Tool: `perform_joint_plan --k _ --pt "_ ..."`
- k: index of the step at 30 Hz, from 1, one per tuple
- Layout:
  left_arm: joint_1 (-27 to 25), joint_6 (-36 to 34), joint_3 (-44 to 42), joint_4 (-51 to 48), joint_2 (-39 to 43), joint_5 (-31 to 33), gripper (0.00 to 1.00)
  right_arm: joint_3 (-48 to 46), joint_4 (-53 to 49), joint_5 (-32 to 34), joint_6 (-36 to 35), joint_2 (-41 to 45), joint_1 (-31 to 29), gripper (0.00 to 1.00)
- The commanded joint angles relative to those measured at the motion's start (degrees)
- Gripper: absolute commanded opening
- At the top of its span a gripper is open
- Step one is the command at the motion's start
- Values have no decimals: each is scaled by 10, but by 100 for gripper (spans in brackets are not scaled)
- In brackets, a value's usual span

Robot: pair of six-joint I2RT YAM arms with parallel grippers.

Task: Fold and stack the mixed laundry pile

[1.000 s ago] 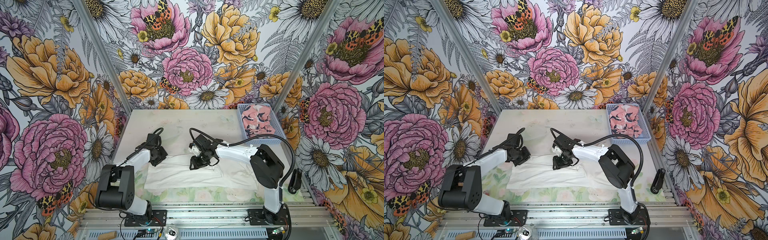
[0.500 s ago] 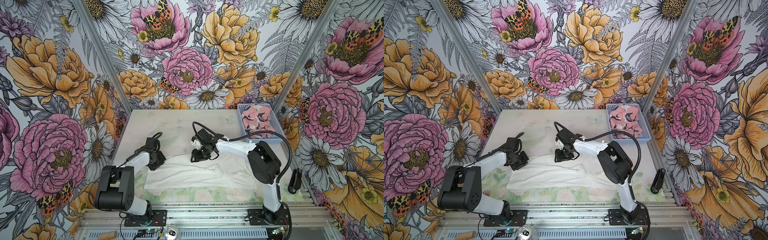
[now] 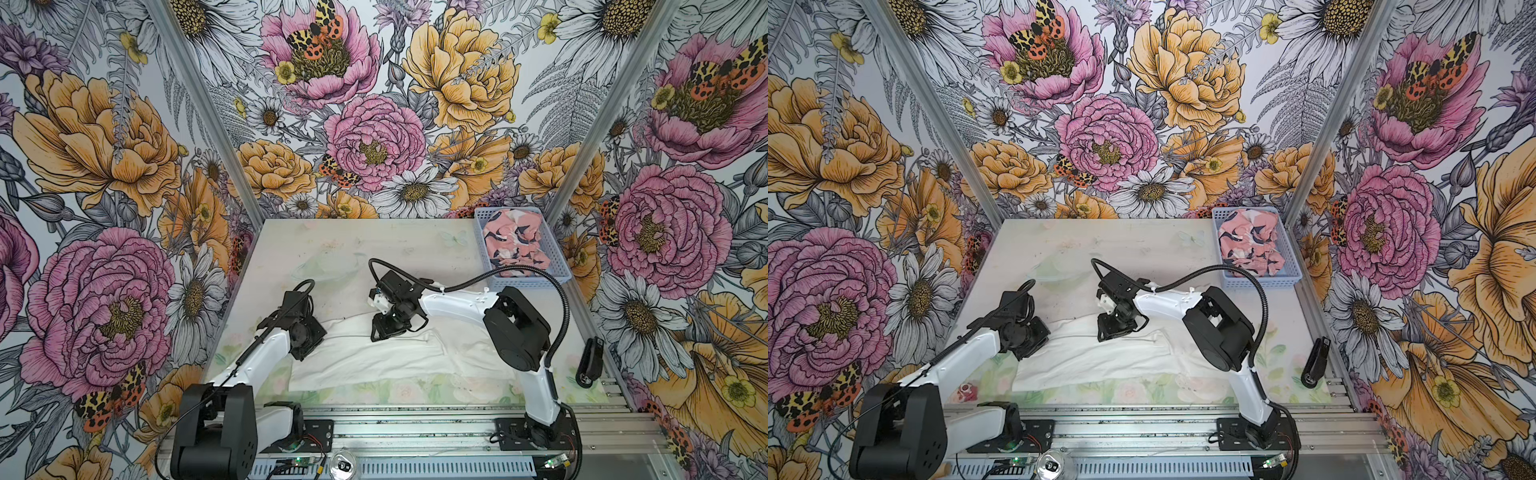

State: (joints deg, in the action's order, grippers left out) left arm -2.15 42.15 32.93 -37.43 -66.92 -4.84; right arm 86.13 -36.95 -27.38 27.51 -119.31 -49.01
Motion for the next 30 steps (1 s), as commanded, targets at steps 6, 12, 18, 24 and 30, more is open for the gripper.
perform_joint_plan --k 6,12,18,24,30 --pt "30 -9 21 -11 3 14 20 5 -5 -36 -2 8 -31 42" --pt "36 -27 55 8 -26 10 20 19 -8 -26 -3 6 -31 42" --pt "22 -34 88 18 -65 4 20 28 -12 -36 -8 -10 -41 42" --pt "13 -31 84 19 -71 6 20 45 -11 -2 -6 -9 -40 42" --pt "12 -31 55 18 -82 4 20 86 -11 15 -10 -33 -30 42"
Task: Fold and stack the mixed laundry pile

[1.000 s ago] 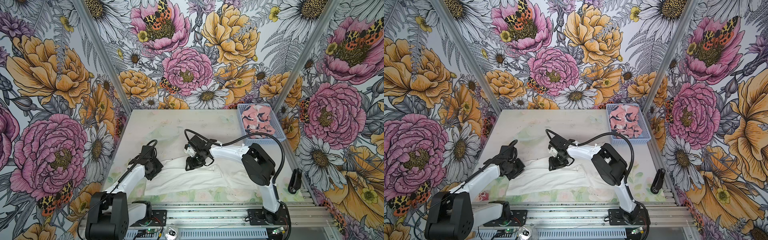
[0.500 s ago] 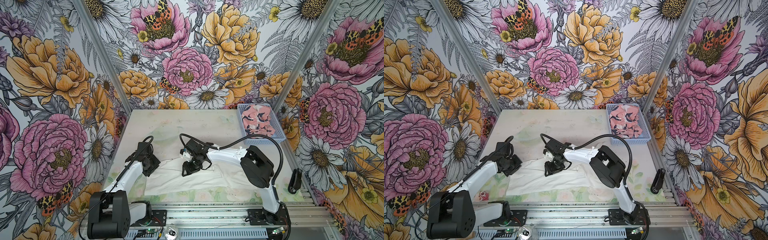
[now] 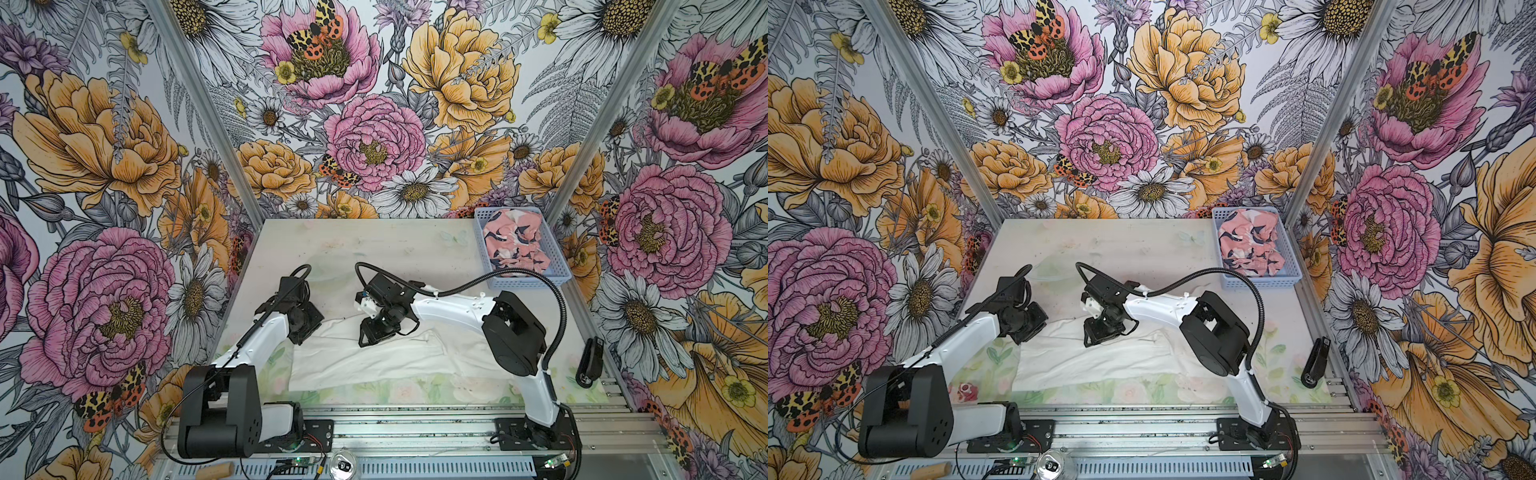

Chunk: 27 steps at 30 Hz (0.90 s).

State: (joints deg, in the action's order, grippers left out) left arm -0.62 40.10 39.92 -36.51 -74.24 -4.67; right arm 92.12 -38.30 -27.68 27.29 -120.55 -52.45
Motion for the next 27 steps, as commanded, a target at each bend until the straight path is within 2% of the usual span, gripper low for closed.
perform_joint_plan --k 1,10,21,27 --pt "-4 -9 -21 9 -12 2 20 34 2 18 -9 -27 7 42" --pt "-2 13 -47 1 6 0 20 61 3 -14 -10 -71 -4 42" --pt "12 44 -70 -64 141 13 20 62 -1 -69 -20 -66 -44 42" --pt "13 23 -55 -23 105 2 20 64 -7 -60 -25 -73 -53 42"
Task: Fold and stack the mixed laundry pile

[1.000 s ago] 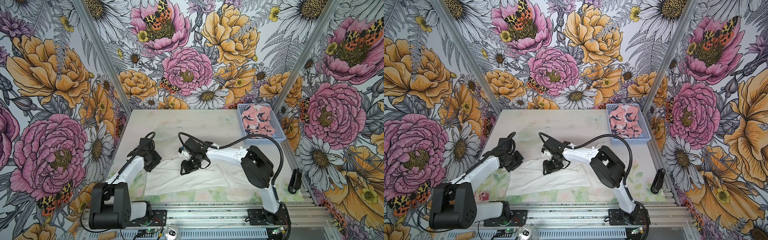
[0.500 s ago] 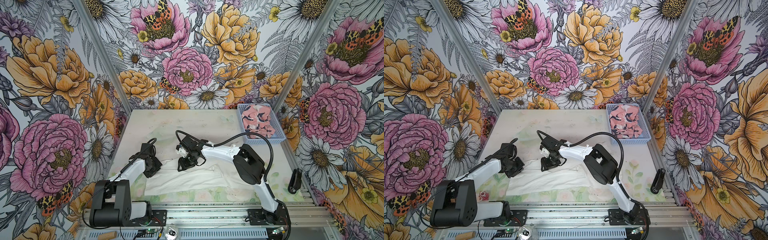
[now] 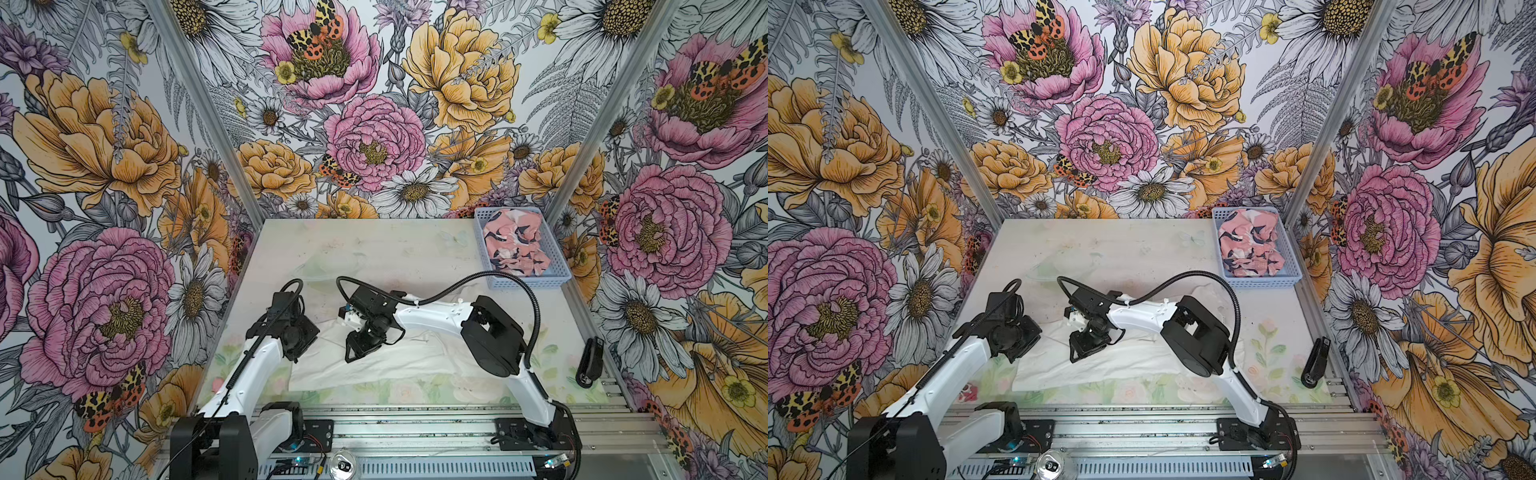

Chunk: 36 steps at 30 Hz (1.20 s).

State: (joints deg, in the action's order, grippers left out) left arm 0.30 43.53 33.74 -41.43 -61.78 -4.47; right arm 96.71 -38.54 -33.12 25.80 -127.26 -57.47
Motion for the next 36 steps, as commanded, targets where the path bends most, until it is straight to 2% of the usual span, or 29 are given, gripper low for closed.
perform_joint_plan --k 1,7,14,19,29,31,36 --pt "3 -17 10 34 -31 -5 20 18 -5 -5 -10 -5 -3 42" --pt "-6 -44 47 63 -94 4 20 15 -6 5 -9 3 -2 42" --pt "-6 -60 78 40 -116 56 20 8 -7 11 -9 27 6 42" --pt "1 -57 75 20 -149 61 20 -8 -7 16 -9 57 22 42" --pt "12 -63 83 6 -162 106 20 -67 -6 23 -12 116 48 42" --pt "17 -64 83 6 -162 108 21 -75 -5 24 -13 122 51 42" --pt "23 -70 87 5 -176 111 31 -84 -5 25 -14 130 54 43"
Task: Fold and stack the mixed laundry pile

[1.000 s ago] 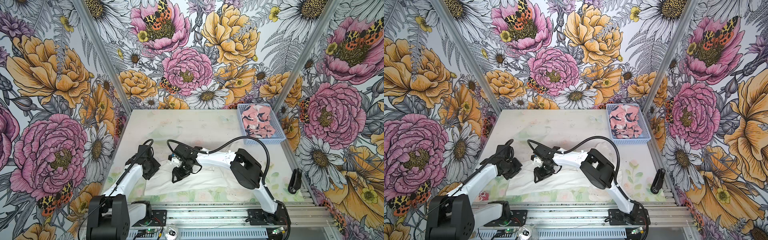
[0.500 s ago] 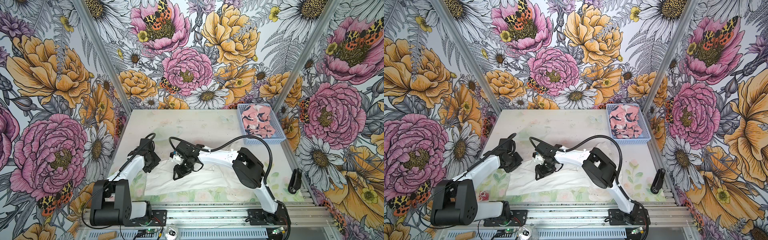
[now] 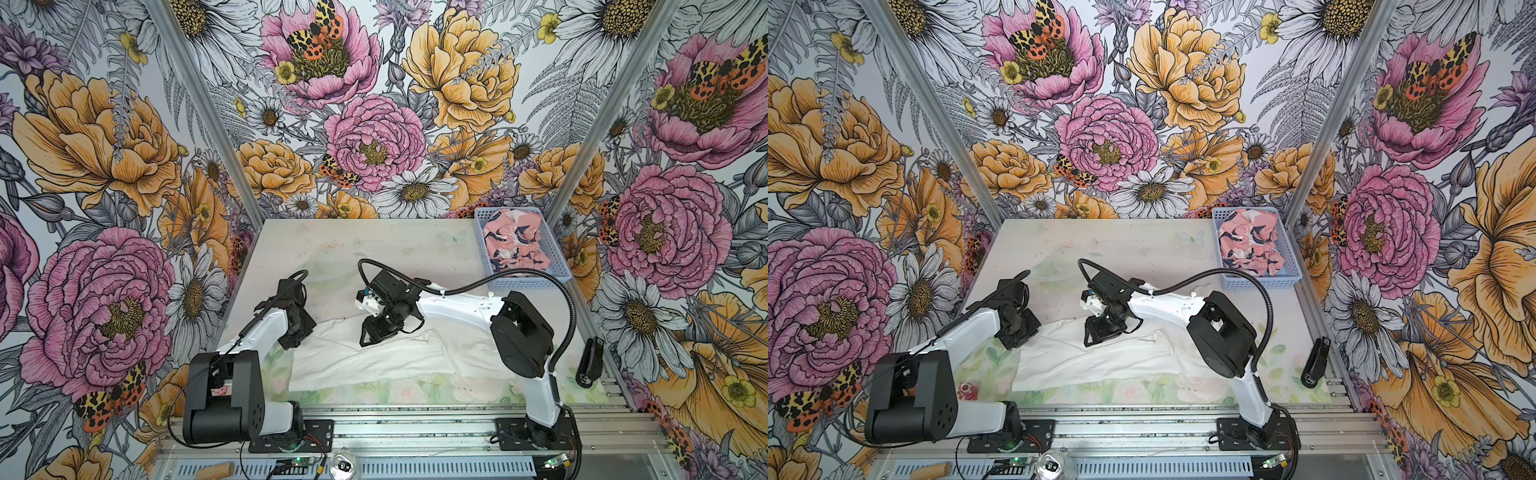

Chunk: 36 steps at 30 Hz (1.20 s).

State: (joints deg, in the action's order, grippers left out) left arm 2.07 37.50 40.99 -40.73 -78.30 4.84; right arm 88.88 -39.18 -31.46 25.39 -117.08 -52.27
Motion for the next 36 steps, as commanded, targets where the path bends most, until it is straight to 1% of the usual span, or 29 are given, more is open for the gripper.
perform_joint_plan --k 1,4,9,12,17,22,28,36 --pt "5 -12 15 -2 -17 15 33 -6 1 9 -10 29 3 43" --pt "3 -13 17 0 -33 8 36 -7 2 10 -10 30 5 43" --pt "0 -14 17 4 -43 1 36 -9 2 12 -9 32 6 43" --pt "0 -12 14 3 -34 2 32 -12 2 15 -10 36 7 43" --pt "0 -9 8 3 -24 -1 20 -17 2 17 -10 40 9 43" --pt "1 -8 5 1 -18 -4 12 -23 4 20 -8 47 10 43" --pt "2 1 1 -19 24 -7 1 -31 5 23 -8 56 10 43" --pt "2 22 -29 -57 105 -27 0 -39 7 27 -7 65 11 43"
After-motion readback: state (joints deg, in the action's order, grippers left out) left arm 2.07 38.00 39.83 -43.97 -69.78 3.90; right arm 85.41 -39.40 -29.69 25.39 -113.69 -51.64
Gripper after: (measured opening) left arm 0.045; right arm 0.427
